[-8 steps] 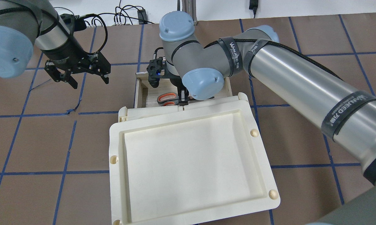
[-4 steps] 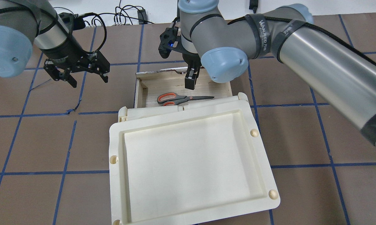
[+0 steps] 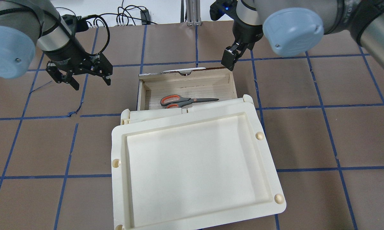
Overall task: Put scissors in drawer and close it
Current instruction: 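Raise the right gripper out of the drawer and withdraw it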
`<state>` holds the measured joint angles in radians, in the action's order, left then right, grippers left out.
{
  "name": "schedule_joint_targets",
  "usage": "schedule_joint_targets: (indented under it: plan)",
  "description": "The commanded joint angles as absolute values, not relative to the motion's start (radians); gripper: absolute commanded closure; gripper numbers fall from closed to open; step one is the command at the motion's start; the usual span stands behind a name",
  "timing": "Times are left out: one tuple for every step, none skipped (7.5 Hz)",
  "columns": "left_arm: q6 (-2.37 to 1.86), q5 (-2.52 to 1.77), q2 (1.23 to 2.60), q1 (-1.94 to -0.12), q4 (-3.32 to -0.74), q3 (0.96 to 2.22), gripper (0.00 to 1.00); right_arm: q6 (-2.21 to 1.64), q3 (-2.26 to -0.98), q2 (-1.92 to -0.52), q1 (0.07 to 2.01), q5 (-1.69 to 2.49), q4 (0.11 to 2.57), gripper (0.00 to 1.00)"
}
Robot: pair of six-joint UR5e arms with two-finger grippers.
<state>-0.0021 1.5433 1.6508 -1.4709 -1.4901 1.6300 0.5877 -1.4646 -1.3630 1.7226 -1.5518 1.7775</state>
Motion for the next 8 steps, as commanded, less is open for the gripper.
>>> schedule_joint_targets:
  plan:
    - [-0.003,1.546,1.643,-1.477,-1.5,1.629,0.0,0.418,-1.456,-1.442,1.649,-1.554,1.653,0.0]
    - [-0.003,1.552,1.64,-1.477,-1.502,1.629,0.0,0.319,-1.448,-1.48,1.61,-1.545,1.584,0.0]
    - [-0.002,1.551,1.641,-1.474,-1.5,1.623,0.0,0.222,-1.424,-1.479,1.608,-1.539,1.572,0.0]
    - [0.008,1.551,1.641,-1.474,-1.502,1.618,0.0,0.071,-1.383,-1.47,1.609,-1.457,1.534,0.0]
    - [0.038,1.555,1.64,-1.474,-1.502,1.615,0.0,0.037,-1.326,-1.468,1.608,-1.453,1.47,0.0]
    - [0.035,1.56,1.638,-1.474,-1.505,1.623,0.0,0.038,-1.319,-1.473,1.606,-1.551,1.433,0.0]
    - [0.037,1.562,1.637,-1.471,-1.511,1.626,0.0,0.038,-1.328,-1.48,1.594,-1.555,1.413,0.0]
    - [0.035,1.562,1.638,-1.471,-1.509,1.628,0.0,0.034,-1.335,-1.483,1.595,-1.554,1.398,0.0]
